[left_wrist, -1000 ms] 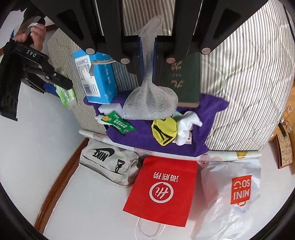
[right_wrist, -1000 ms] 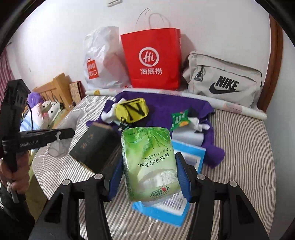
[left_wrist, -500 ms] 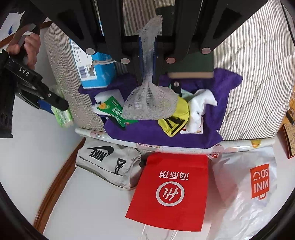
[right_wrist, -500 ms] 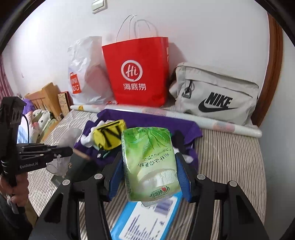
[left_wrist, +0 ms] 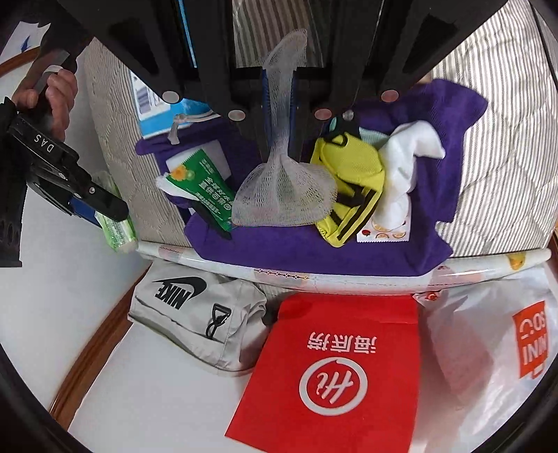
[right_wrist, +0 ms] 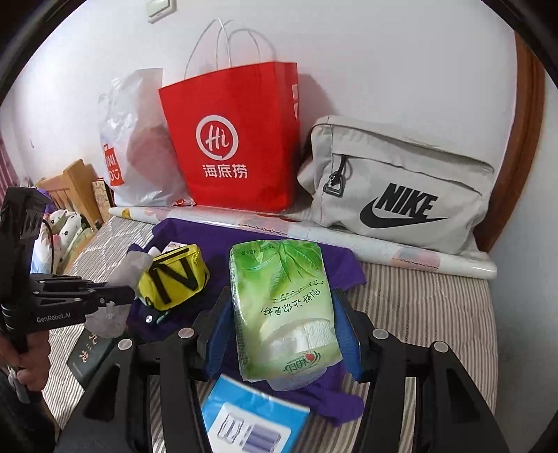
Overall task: Organize soft objects
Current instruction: 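Carry the mesh bag with the left tool while the right tool carries the tissue pack to the towel, then release the mesh bag onto the towel with the left tool while the right tool drops the tissue pack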
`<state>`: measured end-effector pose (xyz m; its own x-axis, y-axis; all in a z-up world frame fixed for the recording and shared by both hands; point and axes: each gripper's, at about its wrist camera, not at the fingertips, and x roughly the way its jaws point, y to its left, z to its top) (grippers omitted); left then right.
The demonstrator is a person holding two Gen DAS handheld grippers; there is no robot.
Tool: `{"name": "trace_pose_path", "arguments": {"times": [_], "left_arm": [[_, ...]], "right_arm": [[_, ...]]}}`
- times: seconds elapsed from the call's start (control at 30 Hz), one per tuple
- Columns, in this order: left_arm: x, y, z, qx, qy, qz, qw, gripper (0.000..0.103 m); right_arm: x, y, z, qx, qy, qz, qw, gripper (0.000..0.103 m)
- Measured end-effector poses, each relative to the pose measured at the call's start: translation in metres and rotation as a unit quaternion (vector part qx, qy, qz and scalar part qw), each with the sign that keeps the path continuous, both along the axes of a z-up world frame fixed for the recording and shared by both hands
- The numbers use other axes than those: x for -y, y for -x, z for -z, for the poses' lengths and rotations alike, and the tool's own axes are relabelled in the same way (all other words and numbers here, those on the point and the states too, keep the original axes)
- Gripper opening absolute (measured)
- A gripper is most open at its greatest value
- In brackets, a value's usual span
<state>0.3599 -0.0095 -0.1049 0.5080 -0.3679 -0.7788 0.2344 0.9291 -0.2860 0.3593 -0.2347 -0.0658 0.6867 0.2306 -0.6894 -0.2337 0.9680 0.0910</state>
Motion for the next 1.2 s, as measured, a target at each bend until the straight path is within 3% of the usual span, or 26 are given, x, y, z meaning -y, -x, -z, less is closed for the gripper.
{"name": "trace_pose_path", "arguments": {"times": [0.57,0.87,1.2], "left_arm": [[0.019,-0.052,0.028,-0.046,-0.013,0.009,0.9988,0.009],[0.019,-0.063,0.044,-0.062,-0.034,0.006,0.9975,0.009],[0.018,-0.070,0.052,-0.077,-0.018,0.007,0.9968,0.013]], "right_arm": [[-0.024,-0.072,0.046,-0.050,0.029,-0.039,0.998,0.054],[-0.026,-0.085,0.076,-0.093,0.038,-0.052,0.994,0.054],[-0.025,-0.091,0.083,-0.106,0.043,-0.052,0.992,0.055]]}}
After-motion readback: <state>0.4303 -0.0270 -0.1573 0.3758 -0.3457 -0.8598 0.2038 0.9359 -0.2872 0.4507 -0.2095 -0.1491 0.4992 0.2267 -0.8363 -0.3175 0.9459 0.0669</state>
